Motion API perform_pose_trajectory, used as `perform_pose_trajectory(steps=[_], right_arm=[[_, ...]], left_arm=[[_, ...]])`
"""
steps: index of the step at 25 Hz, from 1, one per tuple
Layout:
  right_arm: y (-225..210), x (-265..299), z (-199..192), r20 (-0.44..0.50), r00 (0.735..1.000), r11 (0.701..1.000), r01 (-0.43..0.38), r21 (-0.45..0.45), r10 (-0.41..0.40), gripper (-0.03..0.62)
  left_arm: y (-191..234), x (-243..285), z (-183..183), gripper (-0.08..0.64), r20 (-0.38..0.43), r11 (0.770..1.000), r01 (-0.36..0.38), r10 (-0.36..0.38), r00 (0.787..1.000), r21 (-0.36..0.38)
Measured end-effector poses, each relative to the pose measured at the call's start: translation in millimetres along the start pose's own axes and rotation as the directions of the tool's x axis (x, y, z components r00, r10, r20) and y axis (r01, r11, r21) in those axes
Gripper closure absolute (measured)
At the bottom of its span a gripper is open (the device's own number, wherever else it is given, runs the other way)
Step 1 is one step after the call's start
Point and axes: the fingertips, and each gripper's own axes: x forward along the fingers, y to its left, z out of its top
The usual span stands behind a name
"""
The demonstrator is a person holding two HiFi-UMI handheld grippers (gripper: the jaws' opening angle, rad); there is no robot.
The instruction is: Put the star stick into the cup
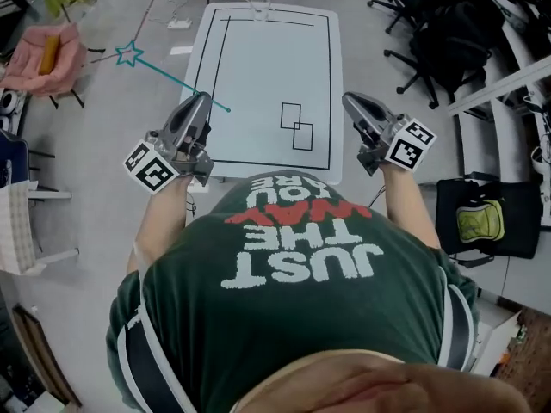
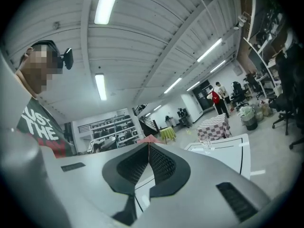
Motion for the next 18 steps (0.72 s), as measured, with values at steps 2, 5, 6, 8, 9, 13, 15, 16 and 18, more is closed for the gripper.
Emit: perform_pose_trajectory(steps=[2, 5, 6, 8, 9, 13, 15, 16, 18], right_arm=[[-32.8, -10.1, 14.3, -0.007, 0.999, 0.999, -0.037, 0.008, 0.037, 0.558], [-80.0, -24.8, 33.1, -0.016, 0.997, 0.997, -0.08, -0.007, 0.08, 0.558], [-95.3, -28.6, 37.6, -0.015, 0.996, 0.996, -0.089, -0.007, 0.089, 0.558], [-119.9, -33.1, 40.4, -0.01, 0.994, 0.994, -0.109, 0.005, 0.109, 0.558], [-129.6, -33.7, 39.9, -0.006, 0.993, 0.993, -0.117, 0.011, 0.117, 0.557], [-161.9, -31.0, 42.6, 0.008, 0.993, 0.992, -0.121, 0.02, 0.121, 0.557], [-169.5, -22.7, 40.6, 0.015, 0.994, 0.993, -0.112, 0.025, 0.112, 0.558], [-171.1, -15.8, 38.2, 0.017, 0.994, 0.994, -0.106, 0.027, 0.105, 0.558], [-170.8, 4.0, 34.9, 0.018, 0.996, 0.995, -0.093, 0.021, 0.093, 0.557]], left_arm=[[-4.8, 34.9, -11.8, 0.54, 0.004, 1.0, -0.028, 0.028, 1.0, 0.003], [-6.1, 84.3, -24.2, 0.54, 0.007, 0.997, -0.072, 0.072, 0.997, 0.014], [-5.5, 99.2, -27.1, 0.54, 0.012, 0.996, -0.085, 0.085, 0.996, 0.013], [-4.9, 121.9, -33.9, 0.54, 0.003, 0.994, -0.112, 0.112, 0.994, 0.014], [-4.6, 130.4, -37.3, 0.54, -0.01, 0.992, -0.122, 0.122, 0.992, 0.017], [1.8, 157.7, -44.6, 0.54, -0.053, 0.991, -0.133, 0.134, 0.99, 0.024], [12.3, 160.6, -43.5, 0.54, -0.071, 0.991, -0.131, 0.132, 0.989, 0.023], [20.1, 159.0, -41.7, 0.54, -0.079, 0.991, -0.13, 0.131, 0.988, 0.02], [39.2, 153.0, -35.2, 0.54, -0.088, 0.993, -0.119, 0.12, 0.989, 0.017]])
